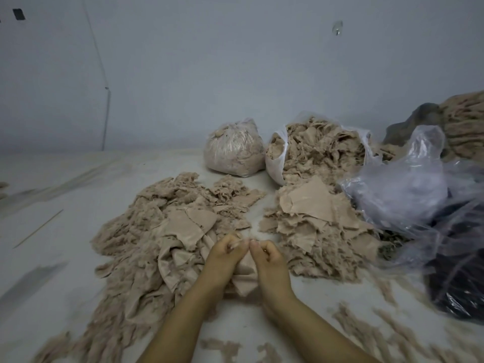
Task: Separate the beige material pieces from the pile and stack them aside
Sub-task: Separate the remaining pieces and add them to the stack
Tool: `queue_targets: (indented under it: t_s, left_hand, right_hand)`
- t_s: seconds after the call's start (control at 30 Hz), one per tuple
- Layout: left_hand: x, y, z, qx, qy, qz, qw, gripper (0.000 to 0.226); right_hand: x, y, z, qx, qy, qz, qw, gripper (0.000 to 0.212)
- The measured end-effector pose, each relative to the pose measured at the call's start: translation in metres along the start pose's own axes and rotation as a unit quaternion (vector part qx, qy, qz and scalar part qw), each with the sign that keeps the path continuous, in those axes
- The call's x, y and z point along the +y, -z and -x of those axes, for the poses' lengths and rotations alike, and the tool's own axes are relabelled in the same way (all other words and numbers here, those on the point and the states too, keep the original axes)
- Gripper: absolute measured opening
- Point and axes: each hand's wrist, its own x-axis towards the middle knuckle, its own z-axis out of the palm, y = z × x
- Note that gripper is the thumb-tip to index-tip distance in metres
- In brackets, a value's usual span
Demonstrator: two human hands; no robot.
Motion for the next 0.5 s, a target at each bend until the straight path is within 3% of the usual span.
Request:
queue_targets:
  t_s: [0.1,0.17,0.3,0.37,0.43,0.5]
  left_hand:
    - [0.008,0.011,-0.012,0.125,0.000,0.039,0.991,0.023]
    - [0.015,0.022,-0.021,0.169,-0.004,0.043,0.985,0.022]
    - [0.017,0.023,-0.021,0.058,-0.078,-0.048,0.994,0.023]
    - [0.011,0.020,-0.021,-0.020,-0.076,-0.084,0.993,0.022]
    - [0.002,0.022,-0.020,-0.121,-0.062,-0.171,0.976,0.029]
    - [-0.007,0.028,-0.019,-0.149,-0.071,-0.214,0.963,0.039]
  right_hand:
    - [0.005,0.003,0.005,0.003,0.000,-0.013,1.000,0.024]
    - [0.011,0.007,0.007,-0.003,-0.009,-0.023,1.000,0.024]
    - [0.014,0.010,0.008,-0.071,-0.084,-0.036,0.993,0.028]
    - [0.010,0.008,0.007,-0.086,-0.087,-0.036,0.992,0.023]
    - [0.006,0.007,0.003,-0.048,-0.079,-0.073,0.993,0.026]
    - [0.004,0.010,-0.001,0.029,-0.095,-0.104,0.990,0.034]
